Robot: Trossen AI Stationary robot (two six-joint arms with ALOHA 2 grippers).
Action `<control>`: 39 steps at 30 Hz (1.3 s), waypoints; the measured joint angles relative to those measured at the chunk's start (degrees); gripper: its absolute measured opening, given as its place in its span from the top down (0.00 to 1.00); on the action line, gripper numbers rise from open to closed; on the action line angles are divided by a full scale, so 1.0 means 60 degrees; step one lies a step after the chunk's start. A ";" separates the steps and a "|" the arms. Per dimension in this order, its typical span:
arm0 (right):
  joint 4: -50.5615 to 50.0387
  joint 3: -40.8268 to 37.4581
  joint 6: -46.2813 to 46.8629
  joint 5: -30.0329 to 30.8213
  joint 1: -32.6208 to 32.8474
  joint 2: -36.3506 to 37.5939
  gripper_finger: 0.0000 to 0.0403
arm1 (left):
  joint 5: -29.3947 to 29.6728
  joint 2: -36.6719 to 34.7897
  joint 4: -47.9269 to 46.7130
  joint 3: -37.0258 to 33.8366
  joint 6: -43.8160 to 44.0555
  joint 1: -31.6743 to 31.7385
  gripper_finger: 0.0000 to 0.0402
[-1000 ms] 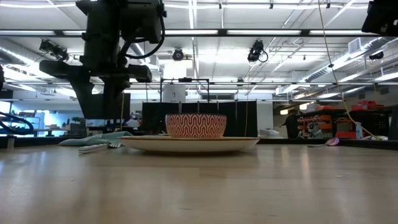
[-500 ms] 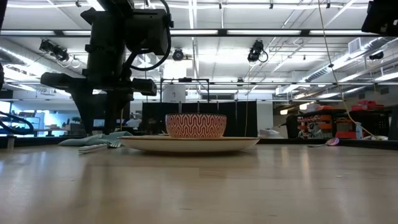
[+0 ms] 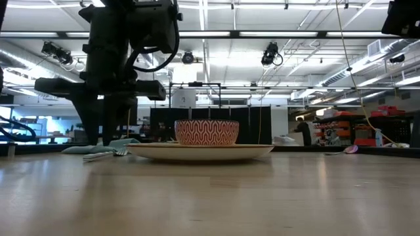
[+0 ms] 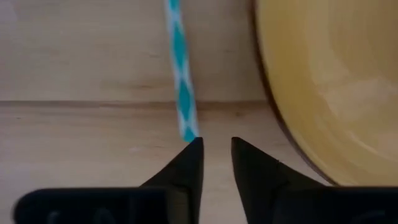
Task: Set table place
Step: Put the blue fork to the left of the yellow plate, then put the silver spoon into the blue and red bowl
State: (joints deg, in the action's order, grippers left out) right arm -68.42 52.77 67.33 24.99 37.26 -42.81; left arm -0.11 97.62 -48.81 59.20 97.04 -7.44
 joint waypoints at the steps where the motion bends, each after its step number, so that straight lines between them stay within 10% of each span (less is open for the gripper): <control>1: 0.0000 0.0000 0.0000 0.0003 0.0000 -0.0001 0.97 | 0.0023 0.0000 0.0134 0.0000 -0.0002 -0.0035 0.80; 7: 0.0000 0.0000 0.0000 0.0000 0.0000 0.0000 0.97 | 0.0199 0.0260 0.0786 0.0002 -0.0025 -0.0133 0.98; 39: 0.0018 0.0000 0.0000 0.0001 0.0000 -0.0004 0.97 | 0.0013 0.0761 0.0051 -0.0004 0.0472 -0.0145 0.92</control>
State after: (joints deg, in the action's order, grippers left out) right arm -68.31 52.77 67.33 25.00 37.26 -42.83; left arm -0.03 102.19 -48.50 59.18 99.88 -8.31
